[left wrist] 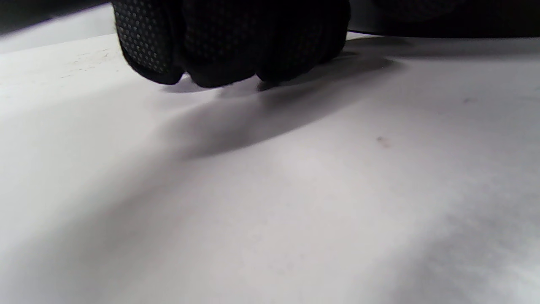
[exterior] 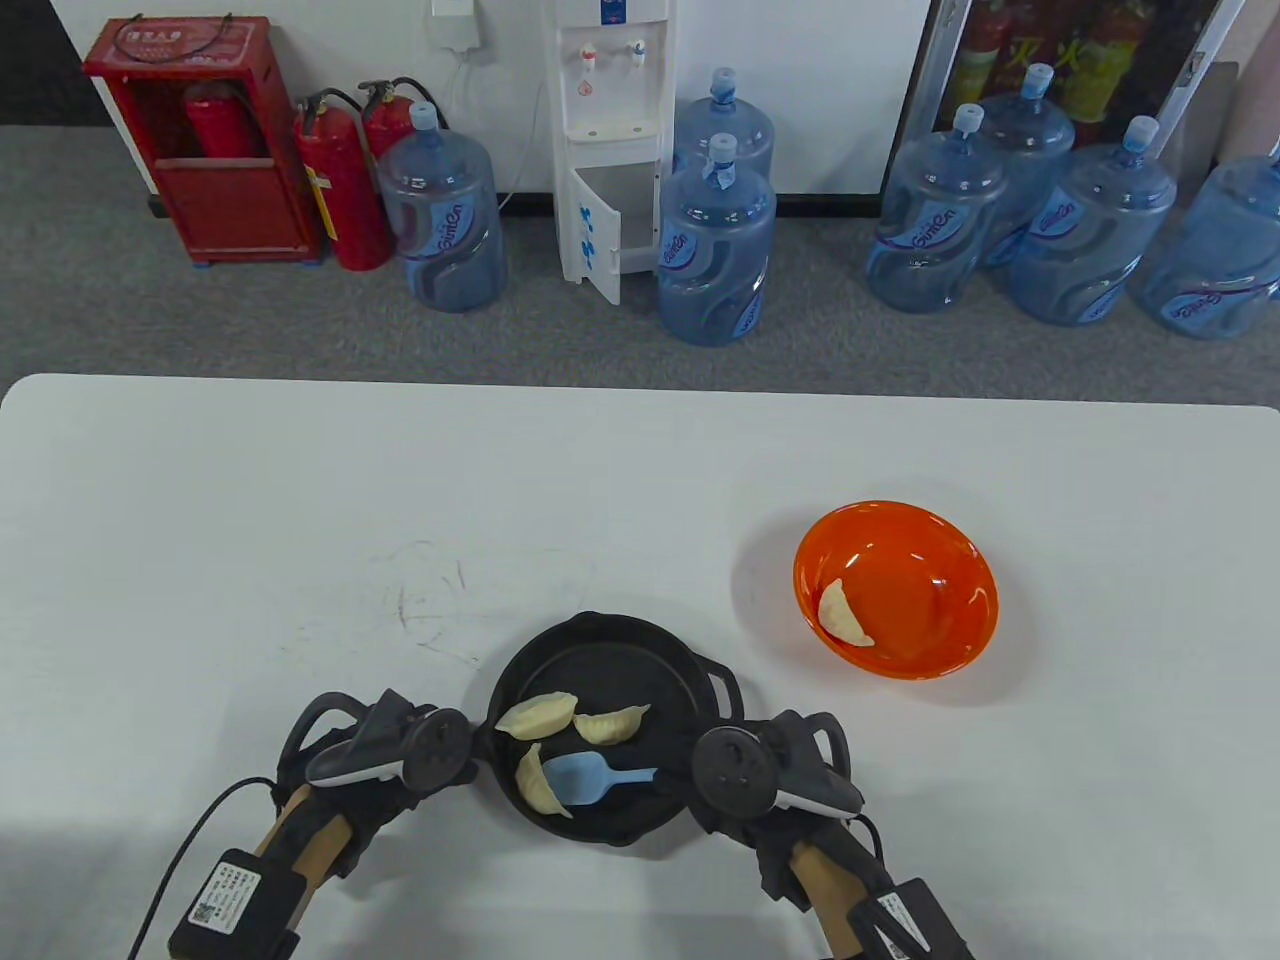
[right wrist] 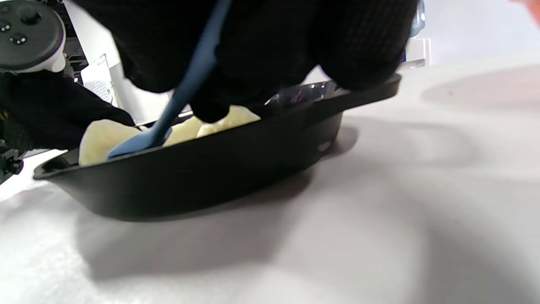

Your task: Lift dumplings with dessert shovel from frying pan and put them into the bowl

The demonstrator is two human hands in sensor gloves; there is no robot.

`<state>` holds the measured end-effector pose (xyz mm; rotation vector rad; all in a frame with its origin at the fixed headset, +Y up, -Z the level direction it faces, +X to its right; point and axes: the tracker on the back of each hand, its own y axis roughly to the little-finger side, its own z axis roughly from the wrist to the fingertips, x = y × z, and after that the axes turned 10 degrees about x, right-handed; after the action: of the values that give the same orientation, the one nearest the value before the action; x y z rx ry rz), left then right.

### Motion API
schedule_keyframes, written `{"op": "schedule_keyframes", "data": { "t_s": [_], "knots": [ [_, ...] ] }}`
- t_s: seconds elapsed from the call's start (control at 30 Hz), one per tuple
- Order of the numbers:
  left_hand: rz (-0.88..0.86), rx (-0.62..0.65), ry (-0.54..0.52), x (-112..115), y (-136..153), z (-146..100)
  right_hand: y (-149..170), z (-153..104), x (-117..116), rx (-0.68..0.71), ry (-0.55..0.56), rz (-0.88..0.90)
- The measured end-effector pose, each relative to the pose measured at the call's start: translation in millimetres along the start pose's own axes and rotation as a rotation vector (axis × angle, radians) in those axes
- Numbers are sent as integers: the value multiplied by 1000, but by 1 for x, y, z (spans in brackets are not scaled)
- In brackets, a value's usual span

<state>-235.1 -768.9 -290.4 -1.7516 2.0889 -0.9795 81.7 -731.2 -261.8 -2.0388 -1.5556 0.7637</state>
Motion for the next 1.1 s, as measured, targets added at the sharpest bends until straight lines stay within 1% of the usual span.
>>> {"op": "schedule_keyframes", "data": {
  "t_s": [0.17, 0.3, 0.47, 0.63, 0.83, 1.03, 1.1],
  "knots": [
    [0, 0, 0, 0, 0, 0, 2, -1, 0, -13, 2, 10],
    [2, 0, 0, 0, 0, 0, -3, 2, -3, -4, 0, -17],
    [2, 0, 0, 0, 0, 0, -10, 3, -3, 3, 42, -56],
    [2, 0, 0, 0, 0, 0, -21, 5, -7, 22, 68, -137],
    [4, 0, 0, 0, 0, 0, -28, 9, -12, 33, 103, -172],
    [3, 0, 1, 0, 0, 0, -23, 9, -15, 16, 76, -117],
    [3, 0, 1, 0, 0, 0, -20, 10, -14, 4, 60, -60]
  ]
}}
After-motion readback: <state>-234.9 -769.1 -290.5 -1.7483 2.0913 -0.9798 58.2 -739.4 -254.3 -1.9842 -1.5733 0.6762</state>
